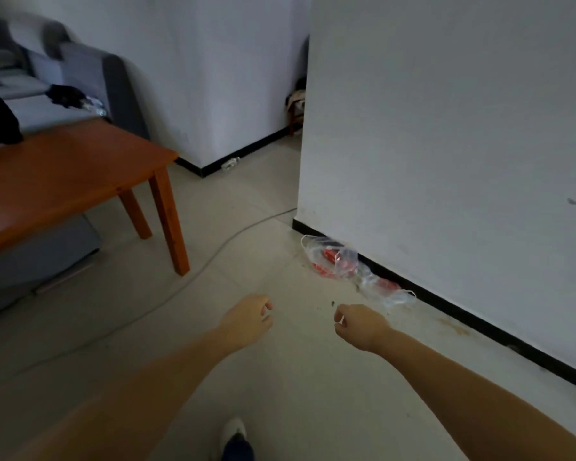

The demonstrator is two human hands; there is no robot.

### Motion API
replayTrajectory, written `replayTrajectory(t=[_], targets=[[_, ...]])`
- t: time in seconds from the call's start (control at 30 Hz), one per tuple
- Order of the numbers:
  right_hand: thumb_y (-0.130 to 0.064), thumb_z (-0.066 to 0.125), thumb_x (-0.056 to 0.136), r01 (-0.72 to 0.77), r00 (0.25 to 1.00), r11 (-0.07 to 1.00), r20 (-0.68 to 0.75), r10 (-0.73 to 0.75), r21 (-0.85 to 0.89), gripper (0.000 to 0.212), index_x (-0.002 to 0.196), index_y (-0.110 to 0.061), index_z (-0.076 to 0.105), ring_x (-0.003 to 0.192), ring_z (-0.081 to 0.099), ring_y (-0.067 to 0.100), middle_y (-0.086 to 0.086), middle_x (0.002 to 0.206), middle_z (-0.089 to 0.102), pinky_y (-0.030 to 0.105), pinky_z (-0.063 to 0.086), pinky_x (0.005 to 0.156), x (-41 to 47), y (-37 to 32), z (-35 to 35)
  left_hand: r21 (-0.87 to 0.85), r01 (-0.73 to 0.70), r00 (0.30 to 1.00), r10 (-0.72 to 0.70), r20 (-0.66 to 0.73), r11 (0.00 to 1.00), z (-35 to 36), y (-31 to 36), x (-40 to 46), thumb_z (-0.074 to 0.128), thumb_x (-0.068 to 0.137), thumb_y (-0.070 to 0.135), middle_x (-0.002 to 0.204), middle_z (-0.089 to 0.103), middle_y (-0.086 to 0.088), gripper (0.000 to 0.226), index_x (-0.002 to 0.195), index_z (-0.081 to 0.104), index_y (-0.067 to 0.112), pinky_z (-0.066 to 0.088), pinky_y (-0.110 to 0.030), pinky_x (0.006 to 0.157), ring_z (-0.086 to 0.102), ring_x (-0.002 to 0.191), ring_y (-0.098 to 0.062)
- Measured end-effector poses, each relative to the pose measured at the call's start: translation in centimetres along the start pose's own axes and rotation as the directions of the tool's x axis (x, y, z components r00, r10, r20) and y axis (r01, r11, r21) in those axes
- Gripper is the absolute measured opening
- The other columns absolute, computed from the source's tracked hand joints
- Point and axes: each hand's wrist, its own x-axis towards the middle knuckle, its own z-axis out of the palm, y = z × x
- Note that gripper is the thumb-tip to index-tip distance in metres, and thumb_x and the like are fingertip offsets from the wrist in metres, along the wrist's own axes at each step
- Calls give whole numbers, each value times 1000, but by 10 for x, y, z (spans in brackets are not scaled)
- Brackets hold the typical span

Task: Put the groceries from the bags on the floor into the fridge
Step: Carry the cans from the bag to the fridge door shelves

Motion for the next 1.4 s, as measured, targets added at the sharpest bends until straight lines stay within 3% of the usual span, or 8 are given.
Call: replayTrajectory(t=[0.07, 0.43, 0.63, 0.77, 0.93, 1.1, 1.23, 1.4], targets=[[-31, 46, 94, 0, 1000, 1000, -6, -1, -6, 31, 120, -16, 55, 109, 58, 25, 7, 121, 61, 34, 47, 87, 47, -4, -11, -1, 10, 1000, -10, 2, 1000, -12, -16, 49, 50, 93, 19, 105, 52, -3, 26, 117, 54, 9, 44, -23, 77, 56, 97, -21], [-31, 46, 95, -233, 971, 966, -27, 237, 109, 28, 117, -19, 59, 112, 57, 19, 1, 122, 62, 30, 42, 92, 254, -17, -98, 5, -109, 985, 107, 133, 994, -116, -55, 319, 53, 91, 22, 111, 57, -8, 28, 116, 54, 11, 46, -31, 83, 54, 91, -19], [-30, 45, 94, -316, 948, 932, 9, 319, 179, 26, 114, -20, 58, 99, 63, 20, 3, 114, 65, 30, 48, 82, 345, 8, -130, 15, -266, 931, 253, 262, 964, -113, -30, 435, 53, 91, 23, 119, 54, -7, 30, 118, 54, 12, 44, -29, 87, 55, 104, -21], [-27, 43, 96, -344, 937, 914, 21, 348, 214, 26, 115, -18, 58, 101, 61, 22, 6, 115, 64, 25, 42, 74, 418, 47, -145, 32, -347, 891, 319, 322, 937, -107, -25, 529, 53, 92, 22, 123, 52, -7, 30, 119, 54, 11, 45, -31, 91, 53, 107, -21], [-26, 41, 98, -386, 921, 882, 56, 386, 270, 31, 125, -18, 54, 102, 61, 19, 5, 118, 63, 24, 45, 80, 499, 91, -157, 59, -344, 870, 295, 395, 937, -95, -27, 640, 53, 91, 23, 117, 53, -7, 28, 117, 54, 13, 46, -31, 89, 54, 103, -21], [-27, 42, 94, -474, 877, 790, 129, 463, 389, 26, 112, -20, 60, 99, 62, 16, 1, 115, 65, 27, 51, 86, 606, 138, -103, 44, -359, 849, 307, 431, 932, -11, -52, 750, 50, 90, 25, 106, 49, 4, 23, 112, 56, 18, 44, -25, 85, 51, 93, -12], [-25, 39, 93, -542, 837, 724, 191, 513, 427, 28, 113, -19, 59, 106, 60, 21, 2, 118, 61, 29, 47, 88, 712, 190, -2, 66, -474, 712, 338, 616, 878, 121, -96, 848, 45, 94, 22, 125, 49, -7, 29, 120, 53, 12, 40, -26, 88, 50, 110, -18], [-23, 40, 96, -518, 805, 736, -41, 592, 436, 29, 120, -24, 57, 110, 55, 13, -4, 123, 58, 28, 45, 95, 824, 268, 127, 70, -644, 615, 462, 639, 761, 291, -149, 965, 44, 94, 23, 126, 52, -4, 27, 118, 55, 14, 39, -26, 90, 50, 113, -18]])
